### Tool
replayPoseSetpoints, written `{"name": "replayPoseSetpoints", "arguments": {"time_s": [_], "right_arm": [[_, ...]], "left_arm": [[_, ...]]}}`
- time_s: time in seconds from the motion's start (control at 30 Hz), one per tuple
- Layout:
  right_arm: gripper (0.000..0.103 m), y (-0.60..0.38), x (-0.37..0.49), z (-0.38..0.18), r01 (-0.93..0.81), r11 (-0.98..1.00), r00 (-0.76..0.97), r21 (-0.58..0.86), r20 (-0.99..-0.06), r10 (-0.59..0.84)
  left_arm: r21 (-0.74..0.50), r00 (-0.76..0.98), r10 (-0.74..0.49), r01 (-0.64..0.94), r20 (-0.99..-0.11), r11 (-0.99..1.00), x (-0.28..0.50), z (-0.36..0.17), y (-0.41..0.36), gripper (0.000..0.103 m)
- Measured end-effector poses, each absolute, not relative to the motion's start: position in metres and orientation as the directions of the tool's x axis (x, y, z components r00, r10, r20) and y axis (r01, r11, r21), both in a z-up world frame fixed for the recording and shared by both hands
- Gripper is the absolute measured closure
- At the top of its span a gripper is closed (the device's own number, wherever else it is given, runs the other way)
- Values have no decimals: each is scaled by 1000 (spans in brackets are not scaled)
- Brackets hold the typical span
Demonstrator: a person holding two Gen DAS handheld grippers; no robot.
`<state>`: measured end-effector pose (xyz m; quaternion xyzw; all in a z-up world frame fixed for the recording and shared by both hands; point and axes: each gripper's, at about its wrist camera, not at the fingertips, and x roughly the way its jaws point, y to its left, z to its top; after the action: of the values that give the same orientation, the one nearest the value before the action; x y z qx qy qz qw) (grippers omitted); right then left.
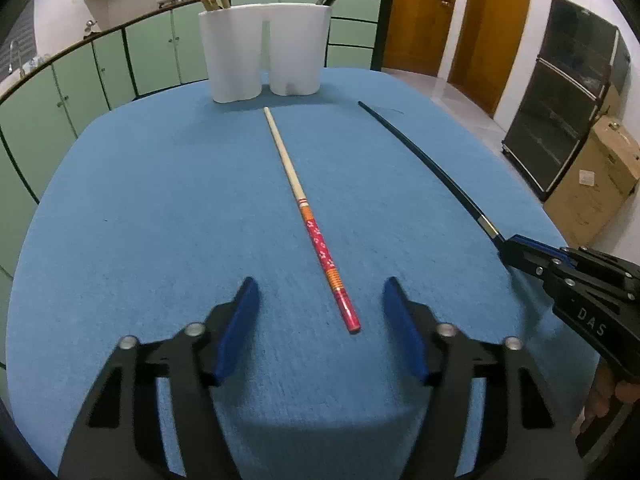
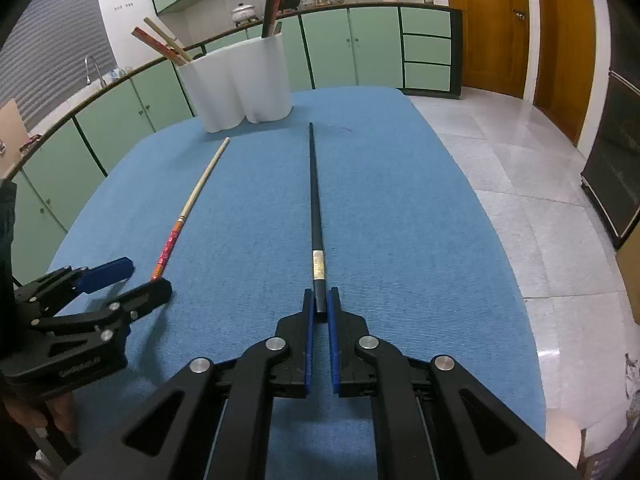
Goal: Organize utensils
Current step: 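Grasp the black chopstick with the right tool while the left grasps the red-patterned one, then lift and carry both chopsticks toward the white holder with both tools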
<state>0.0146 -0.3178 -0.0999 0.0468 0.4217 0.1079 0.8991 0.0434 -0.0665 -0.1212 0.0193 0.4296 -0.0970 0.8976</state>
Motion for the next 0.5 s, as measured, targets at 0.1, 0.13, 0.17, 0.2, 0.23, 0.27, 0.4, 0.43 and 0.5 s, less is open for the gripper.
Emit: {"name": "replayPoseSetpoints", "arguments": {"time_s": [0.1,0.13,0.17,0.2,0.23,0.27,0.4,0.43,0.5], "right_arm": [[97,-318,14,-99,-156,971,622,178,-747,237],[97,-317,14,-99,-158,971,621,178,-747,238],[97,-316,14,-99,-160,971,621,176,-747,237],[97,-316,13,-99,-162,971,621,175,-747,238],[97,-315,13,-98,-164,971,621,174,-747,238],[97,-315,13,-98,-166,971,621,172,-747,239],[97,-311,12,-95,-178,971,624,158,-745,235],[97,-310,12,-93,-180,972,626,153,-744,234],[97,-310,12,-89,-185,971,631,149,-739,234]], "left_arm": [[-35,622,-138,175,-771,984,41,-121,-64,60],[-33,625,-133,170,-769,985,41,-120,-63,69],[-33,627,-130,163,-768,986,41,-120,-62,73],[-36,628,-129,160,-767,987,42,-120,-61,82],[-42,629,-129,152,-766,988,42,-120,-59,91],[-49,629,-132,148,-766,988,42,-120,-57,96],[-69,624,-148,150,-767,986,44,-118,-54,98],[-73,624,-152,151,-766,986,44,-117,-53,98],[-71,631,-151,151,-761,986,43,-113,-53,98]]}}
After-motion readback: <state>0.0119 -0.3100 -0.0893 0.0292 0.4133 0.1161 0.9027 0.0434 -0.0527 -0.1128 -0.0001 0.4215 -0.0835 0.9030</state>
